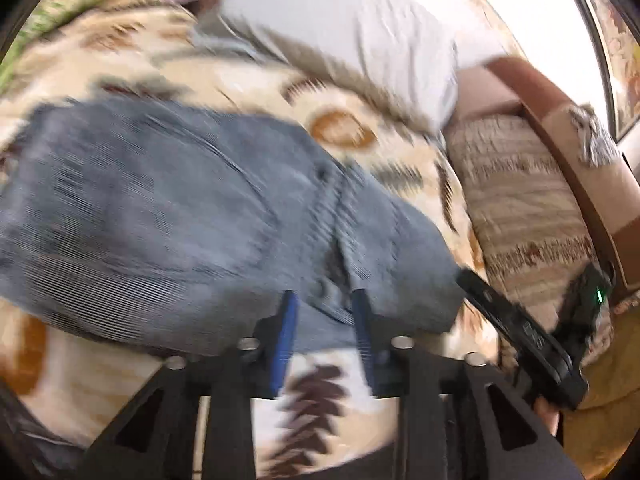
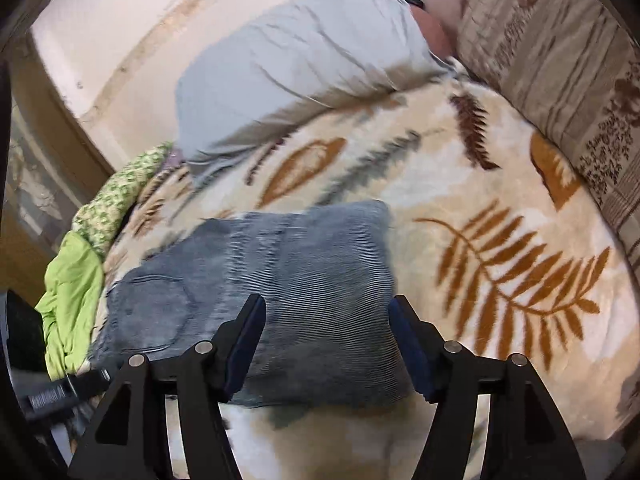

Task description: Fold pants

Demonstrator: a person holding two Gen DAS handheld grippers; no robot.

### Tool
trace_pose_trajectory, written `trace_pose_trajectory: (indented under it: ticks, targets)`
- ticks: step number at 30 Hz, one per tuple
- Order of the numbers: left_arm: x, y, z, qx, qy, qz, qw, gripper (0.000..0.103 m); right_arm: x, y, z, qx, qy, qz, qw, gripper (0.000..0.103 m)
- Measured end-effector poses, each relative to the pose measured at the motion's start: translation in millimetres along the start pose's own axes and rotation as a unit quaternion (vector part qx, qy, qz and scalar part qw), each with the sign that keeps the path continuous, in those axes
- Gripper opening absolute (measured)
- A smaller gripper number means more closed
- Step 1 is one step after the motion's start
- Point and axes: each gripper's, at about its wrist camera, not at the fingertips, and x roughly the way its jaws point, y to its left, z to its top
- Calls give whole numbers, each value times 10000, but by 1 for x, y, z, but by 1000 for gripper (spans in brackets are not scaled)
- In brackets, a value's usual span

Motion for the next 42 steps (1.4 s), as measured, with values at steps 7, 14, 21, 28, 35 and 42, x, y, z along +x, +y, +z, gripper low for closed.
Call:
trace_pose_trajectory:
  ticks: [7, 14, 21, 28, 35, 42]
  targets:
    - [-42, 83, 14, -971, -488, 133, 9940, 51, -23, 53, 1, -250, -559, -300, 9977, 72]
    - [-67, 118, -11, -1657, -975, 269, 9810, 52, -46, 83, 15, -564, -1095, -711, 9898, 78]
    - [-87, 148, -30, -2466, -1125, 520, 9612, 54, 2, 132, 7, -458, 11, 1006, 9939, 78]
    - [-99, 164, -35, -2816, -1204, 260, 9516, 54, 77, 199, -27, -591, 1322, 1918, 9707, 64]
    - [-102, 190, -56, -2948, -1227, -230, 9474, 54, 112, 230, -60, -735, 1769, 1830, 9643, 53]
    - [-96, 207, -74, -3441, -1171, -304, 9311, 58, 111, 241, -66, -1066, 1738, 1497, 9675, 53]
